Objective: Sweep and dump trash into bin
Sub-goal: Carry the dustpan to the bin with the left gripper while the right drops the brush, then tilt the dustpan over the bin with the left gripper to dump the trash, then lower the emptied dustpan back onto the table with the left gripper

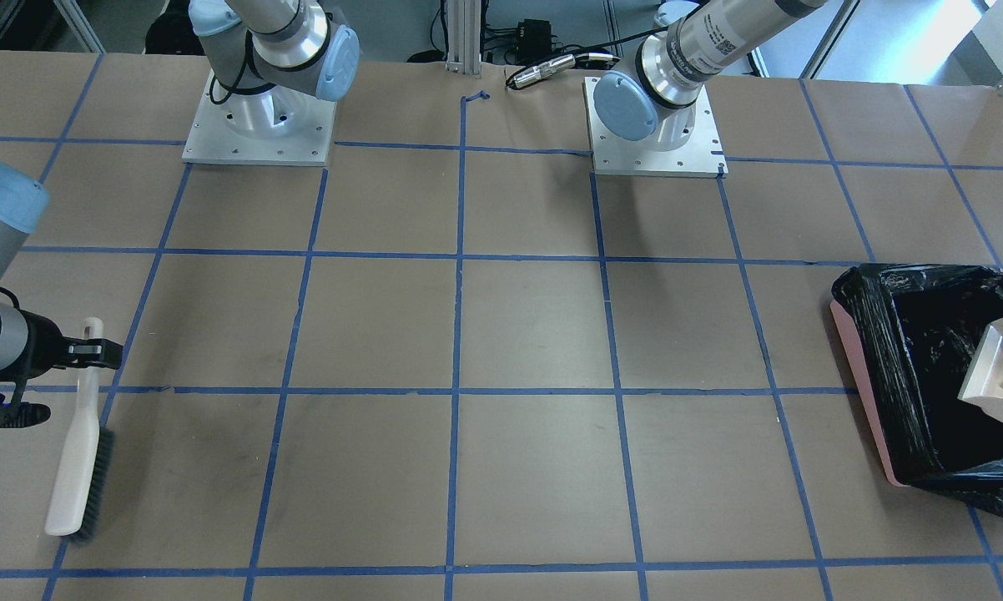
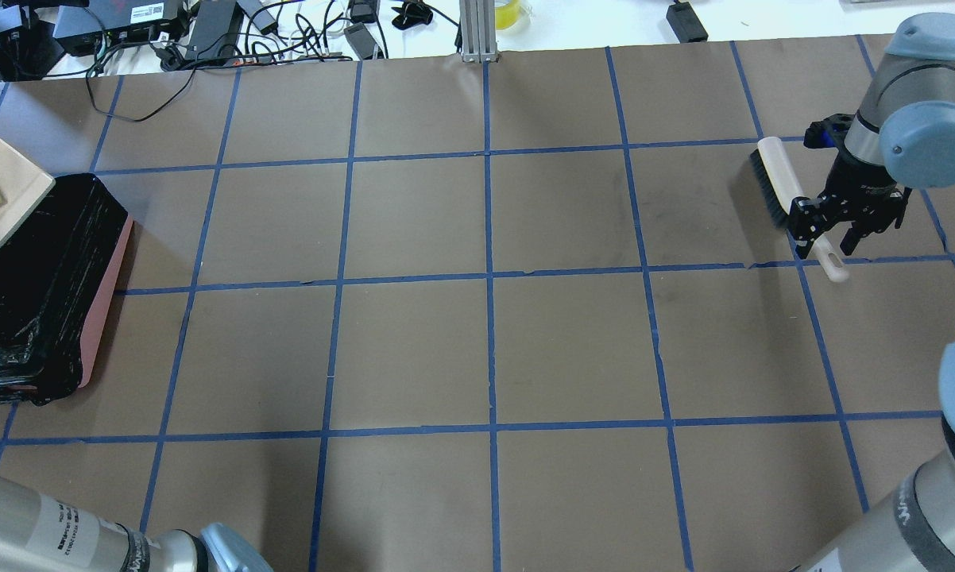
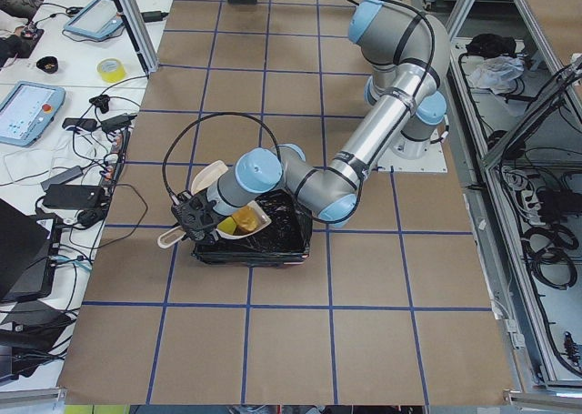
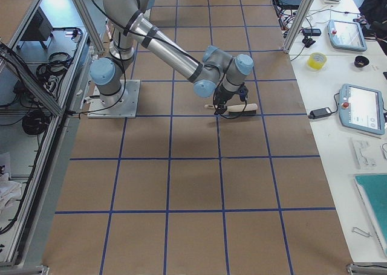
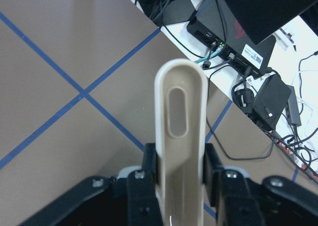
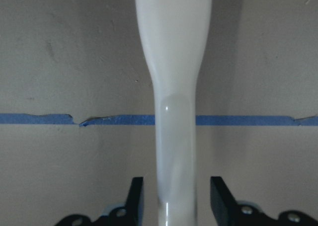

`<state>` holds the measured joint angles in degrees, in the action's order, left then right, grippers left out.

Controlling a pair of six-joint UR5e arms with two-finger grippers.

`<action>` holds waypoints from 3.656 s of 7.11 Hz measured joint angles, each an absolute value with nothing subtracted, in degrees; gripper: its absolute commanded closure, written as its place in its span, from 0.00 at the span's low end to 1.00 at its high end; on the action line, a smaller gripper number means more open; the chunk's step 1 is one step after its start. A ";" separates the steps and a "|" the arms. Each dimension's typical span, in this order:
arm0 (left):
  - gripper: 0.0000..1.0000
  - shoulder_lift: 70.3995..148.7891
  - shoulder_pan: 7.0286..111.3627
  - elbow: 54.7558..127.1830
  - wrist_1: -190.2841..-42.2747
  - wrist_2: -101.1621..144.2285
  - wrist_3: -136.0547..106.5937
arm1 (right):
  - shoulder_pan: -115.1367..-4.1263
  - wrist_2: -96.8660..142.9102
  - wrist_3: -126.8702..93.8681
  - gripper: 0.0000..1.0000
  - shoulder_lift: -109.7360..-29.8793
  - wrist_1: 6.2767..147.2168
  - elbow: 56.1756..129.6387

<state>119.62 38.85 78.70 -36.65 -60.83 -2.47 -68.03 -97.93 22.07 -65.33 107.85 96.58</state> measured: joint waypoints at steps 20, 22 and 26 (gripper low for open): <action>1.00 107.92 64.56 82.52 -39.17 -89.20 -22.82 | -87.33 -90.36 11.76 0.00 -91.33 89.53 82.83; 1.00 109.45 71.11 82.90 -46.86 -97.09 -39.68 | -86.27 -89.56 11.89 0.00 -91.39 89.57 82.99; 1.00 117.03 76.30 84.74 -52.93 -98.51 -59.76 | -86.30 -88.19 6.70 0.00 -91.70 89.04 83.44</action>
